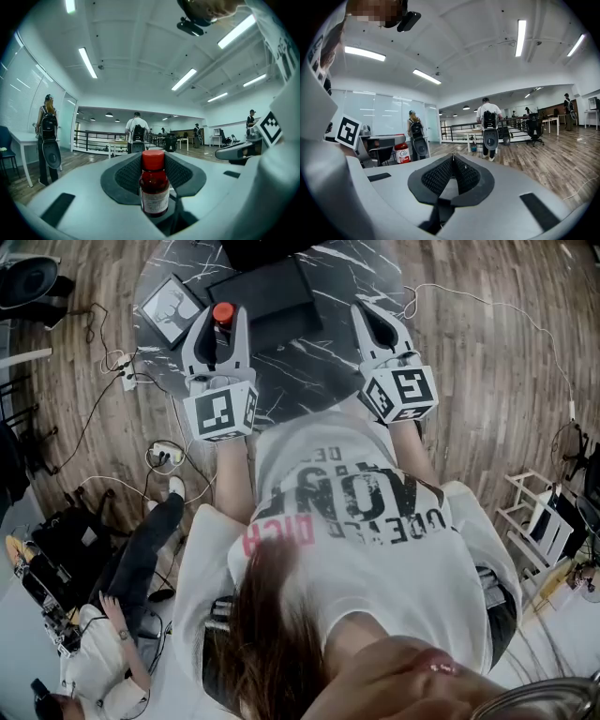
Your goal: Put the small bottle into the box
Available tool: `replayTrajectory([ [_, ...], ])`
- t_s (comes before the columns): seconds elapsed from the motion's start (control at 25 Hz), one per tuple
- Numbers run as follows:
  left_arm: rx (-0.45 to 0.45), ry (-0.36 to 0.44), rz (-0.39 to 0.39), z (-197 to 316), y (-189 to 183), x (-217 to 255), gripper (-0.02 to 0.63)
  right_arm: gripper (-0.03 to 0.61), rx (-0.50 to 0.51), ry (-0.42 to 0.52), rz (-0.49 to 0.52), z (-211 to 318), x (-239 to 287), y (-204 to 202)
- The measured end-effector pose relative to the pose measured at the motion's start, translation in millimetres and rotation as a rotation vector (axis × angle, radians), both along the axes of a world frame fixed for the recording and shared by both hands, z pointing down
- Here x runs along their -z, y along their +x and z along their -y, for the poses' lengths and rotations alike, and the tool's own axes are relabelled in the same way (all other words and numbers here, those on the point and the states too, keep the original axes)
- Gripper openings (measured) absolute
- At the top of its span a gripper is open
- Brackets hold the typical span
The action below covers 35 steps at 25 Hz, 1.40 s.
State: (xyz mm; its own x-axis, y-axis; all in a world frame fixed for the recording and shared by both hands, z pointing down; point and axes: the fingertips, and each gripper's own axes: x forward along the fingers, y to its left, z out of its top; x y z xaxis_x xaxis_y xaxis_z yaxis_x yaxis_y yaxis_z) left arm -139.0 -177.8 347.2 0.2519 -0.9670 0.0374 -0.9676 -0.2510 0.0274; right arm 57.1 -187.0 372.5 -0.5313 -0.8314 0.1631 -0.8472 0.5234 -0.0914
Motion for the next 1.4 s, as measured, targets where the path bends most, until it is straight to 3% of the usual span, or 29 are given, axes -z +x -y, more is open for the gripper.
replayTrajectory([
  [1.4, -0.112, -0.057, -0.033, 21, 29, -24, 0.146, 0.003, -0.102, -0.026, -0.018, 3, -8, 26],
])
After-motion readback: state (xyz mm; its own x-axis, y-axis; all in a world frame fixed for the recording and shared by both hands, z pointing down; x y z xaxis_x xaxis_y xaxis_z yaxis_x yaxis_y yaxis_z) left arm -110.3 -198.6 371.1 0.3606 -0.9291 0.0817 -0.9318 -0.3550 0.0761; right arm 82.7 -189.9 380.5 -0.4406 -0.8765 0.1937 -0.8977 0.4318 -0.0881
